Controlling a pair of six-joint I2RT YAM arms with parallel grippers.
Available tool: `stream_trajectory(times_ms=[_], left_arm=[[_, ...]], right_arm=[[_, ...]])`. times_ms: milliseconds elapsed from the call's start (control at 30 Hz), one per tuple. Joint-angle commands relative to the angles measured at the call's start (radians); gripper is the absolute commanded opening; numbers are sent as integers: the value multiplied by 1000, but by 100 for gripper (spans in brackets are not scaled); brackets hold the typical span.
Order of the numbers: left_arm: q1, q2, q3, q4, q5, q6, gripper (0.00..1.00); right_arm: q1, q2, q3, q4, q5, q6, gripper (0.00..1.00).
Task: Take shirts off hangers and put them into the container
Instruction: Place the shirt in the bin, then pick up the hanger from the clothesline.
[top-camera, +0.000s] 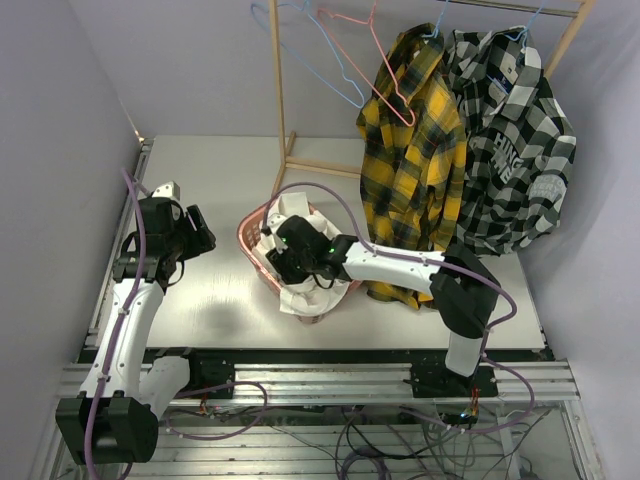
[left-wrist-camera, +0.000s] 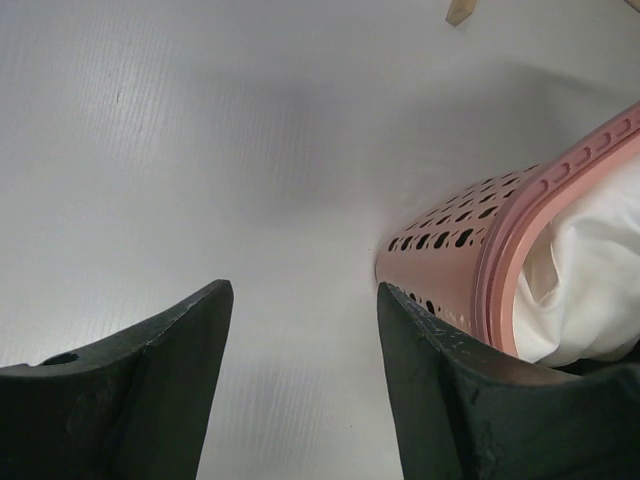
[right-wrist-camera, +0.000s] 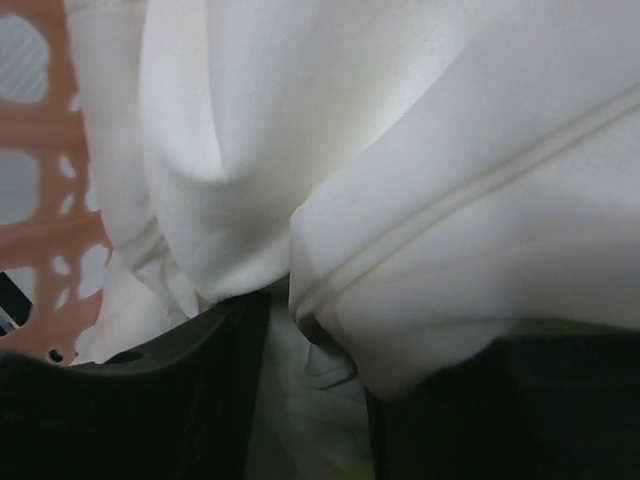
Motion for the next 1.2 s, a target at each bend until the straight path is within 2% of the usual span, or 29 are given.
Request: stream_trajectory(times_ms=[0,467,633,733,800,900,1000,1100,1167], left_arm=[[-7,0,-8,9,14,5,71],[-9,-6,-9,10,16,6,70],[-9,-4,-9,11,20,7,71],[-10,-3,-9,11,20,8,71],[-9,-3,-9,12,21,7,71],[-9,-1,-11,14,21,7,70],[-9,4,-11,13,24,10,70],[-9,9,-11,13,28,10,70],[-9,7,-11,14,28,10,70]], right_arm=[[3,-45,73,-58,54,-33,43],[1,-243,285,-210,195,-89,49],[1,-353,312,-243,305,-120,57],[-3,-426,348,-257,445,-144,62],[-21,-475,371,-247,541,-168,65],[-74,-534,402,-205,598,-197,68],[-134,-542,467,-190,626,-216,64],[-217,-512,563,-194,637,-223,51],[-251,-500,600,-170,666,-243,48]])
